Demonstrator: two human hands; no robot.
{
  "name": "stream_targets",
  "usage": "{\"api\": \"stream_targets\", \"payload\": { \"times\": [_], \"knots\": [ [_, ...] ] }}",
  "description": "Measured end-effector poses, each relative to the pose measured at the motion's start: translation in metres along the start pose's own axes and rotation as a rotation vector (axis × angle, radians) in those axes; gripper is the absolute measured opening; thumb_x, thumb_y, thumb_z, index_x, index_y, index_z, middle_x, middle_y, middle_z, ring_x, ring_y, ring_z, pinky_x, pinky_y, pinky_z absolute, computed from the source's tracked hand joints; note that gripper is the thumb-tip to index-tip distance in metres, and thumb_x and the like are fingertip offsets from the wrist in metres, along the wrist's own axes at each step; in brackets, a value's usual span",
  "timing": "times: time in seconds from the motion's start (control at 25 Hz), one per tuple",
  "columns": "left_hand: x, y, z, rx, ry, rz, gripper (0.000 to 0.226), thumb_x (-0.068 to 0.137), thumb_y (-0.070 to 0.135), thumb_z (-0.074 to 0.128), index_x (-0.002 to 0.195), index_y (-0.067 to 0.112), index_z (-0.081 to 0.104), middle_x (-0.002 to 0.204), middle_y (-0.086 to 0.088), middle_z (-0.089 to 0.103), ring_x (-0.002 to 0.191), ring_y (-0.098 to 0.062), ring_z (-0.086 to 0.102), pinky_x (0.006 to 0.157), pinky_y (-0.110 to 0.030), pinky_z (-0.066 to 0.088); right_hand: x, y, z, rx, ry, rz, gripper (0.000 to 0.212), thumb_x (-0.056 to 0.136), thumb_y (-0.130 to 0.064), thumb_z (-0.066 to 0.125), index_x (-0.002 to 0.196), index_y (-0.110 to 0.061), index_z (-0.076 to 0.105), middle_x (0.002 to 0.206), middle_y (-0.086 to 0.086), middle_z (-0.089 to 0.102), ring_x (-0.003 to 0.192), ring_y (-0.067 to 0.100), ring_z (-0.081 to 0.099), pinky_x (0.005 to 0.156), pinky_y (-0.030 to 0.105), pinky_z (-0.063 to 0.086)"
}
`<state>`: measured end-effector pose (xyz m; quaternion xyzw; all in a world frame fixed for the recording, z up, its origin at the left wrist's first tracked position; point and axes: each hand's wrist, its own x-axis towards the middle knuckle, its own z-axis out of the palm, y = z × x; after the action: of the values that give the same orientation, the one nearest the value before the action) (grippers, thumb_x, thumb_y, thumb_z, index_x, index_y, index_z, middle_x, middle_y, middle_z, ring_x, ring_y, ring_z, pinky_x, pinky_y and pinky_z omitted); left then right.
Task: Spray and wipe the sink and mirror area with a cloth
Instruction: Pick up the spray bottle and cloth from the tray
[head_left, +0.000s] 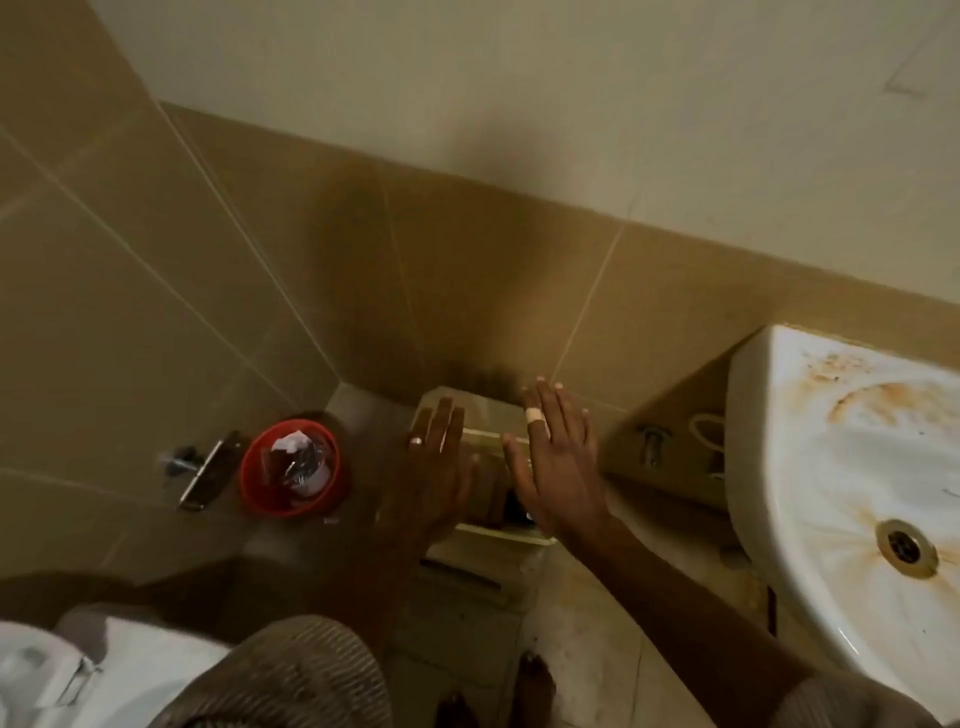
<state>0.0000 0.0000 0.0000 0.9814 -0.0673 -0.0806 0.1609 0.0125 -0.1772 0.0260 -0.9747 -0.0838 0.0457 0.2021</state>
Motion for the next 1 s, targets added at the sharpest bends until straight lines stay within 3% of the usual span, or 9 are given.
{"api": "stream_targets", "payload": {
  "times": [0.12,0.24,0.32,0.4,0.48,0.6,0.8,0.92,1.0],
  "knots": [
    [0.003,0.003,0.039,-0.096,-0.064,-0.044,0.059,0.102,0.044,0.028,0.148,0.008,0.038,0.155,-0.015,0.037,0.138,-0.035,0.043,0.106,-0.05,0.044,-0.008,0.018,0.034,0.069,-0.002,0.06,0.072,0.103,-0.054,0.024,0.162,-0.014,0.035,0.173,0.011,0.026,0.161,0.029,0.021,0.127,0.059,0.024],
    [0.014,0.004,0.069,-0.13,-0.276,-0.132,0.056,0.102,0.036,0.037,0.152,0.011,0.03,0.16,-0.012,0.026,0.146,-0.032,0.03,0.117,-0.044,0.028,-0.022,0.038,0.062,0.216,0.016,0.11,0.075,0.103,-0.06,0.029,0.165,-0.018,0.026,0.175,0.009,0.02,0.161,0.027,0.019,0.127,0.051,0.027],
    [0.024,0.002,0.086,-0.137,-0.303,-0.155,0.056,0.102,0.033,0.039,0.152,0.011,0.028,0.16,-0.014,0.024,0.146,-0.032,0.027,0.117,-0.044,0.026,-0.03,0.052,0.073,0.378,0.032,0.145,0.089,0.098,-0.074,0.029,0.166,-0.018,0.021,0.172,0.001,0.021,0.158,0.019,0.021,0.126,0.037,0.028],
    [0.03,0.002,0.104,-0.149,-0.27,-0.218,0.06,0.101,0.035,0.037,0.154,0.012,0.023,0.161,-0.018,0.02,0.146,-0.036,0.025,0.115,-0.046,0.028,-0.039,0.064,0.087,0.513,0.017,0.213,0.099,0.09,-0.082,0.036,0.163,-0.016,0.028,0.163,-0.003,0.036,0.15,0.015,0.037,0.117,0.027,0.042],
    [0.035,0.005,0.115,-0.094,-0.292,-0.287,0.067,0.1,0.038,0.036,0.157,0.015,0.01,0.162,-0.02,0.01,0.147,-0.038,0.02,0.114,-0.047,0.027,-0.044,0.074,0.103,0.545,-0.069,0.314,0.101,0.082,-0.084,0.052,0.154,-0.014,0.037,0.147,-0.001,0.053,0.133,0.017,0.057,0.101,0.031,0.057],
    [0.046,0.016,0.121,-0.016,-0.327,-0.407,0.082,0.096,0.035,0.049,0.156,0.015,-0.003,0.162,-0.017,0.005,0.145,-0.039,0.019,0.114,-0.046,0.027,-0.048,0.084,0.128,0.519,-0.138,0.402,0.098,0.074,-0.067,0.075,0.15,-0.015,0.043,0.138,-0.001,0.058,0.123,0.018,0.062,0.093,0.035,0.061],
    [0.061,0.017,0.128,0.057,-0.343,-0.492,0.096,0.092,0.041,0.058,0.155,0.008,-0.006,0.155,-0.021,0.02,0.139,-0.04,0.031,0.111,-0.043,0.033,-0.039,0.073,0.146,0.478,-0.066,0.459,0.077,0.083,-0.043,0.08,0.143,-0.006,0.051,0.131,0.01,0.056,0.119,0.025,0.057,0.093,0.037,0.057],
    [0.069,0.012,0.132,0.0,-0.318,-0.52,0.087,0.088,0.042,0.062,0.153,0.008,0.014,0.149,-0.018,0.032,0.136,-0.035,0.035,0.107,-0.04,0.039,-0.029,0.064,0.156,0.316,0.064,0.444,0.06,0.09,-0.052,0.057,0.13,-0.008,0.057,0.118,0.016,0.066,0.106,0.034,0.063,0.083,0.051,0.059],
    [0.072,0.009,0.131,0.03,-0.314,-0.5,0.071,0.087,0.042,0.062,0.145,0.014,0.032,0.142,-0.011,0.045,0.131,-0.031,0.042,0.102,-0.039,0.043,-0.026,0.064,0.161,0.3,0.141,0.432,0.052,0.093,-0.051,0.052,0.13,-0.014,0.052,0.116,0.015,0.067,0.102,0.031,0.061,0.079,0.05,0.057]
  ]
}}
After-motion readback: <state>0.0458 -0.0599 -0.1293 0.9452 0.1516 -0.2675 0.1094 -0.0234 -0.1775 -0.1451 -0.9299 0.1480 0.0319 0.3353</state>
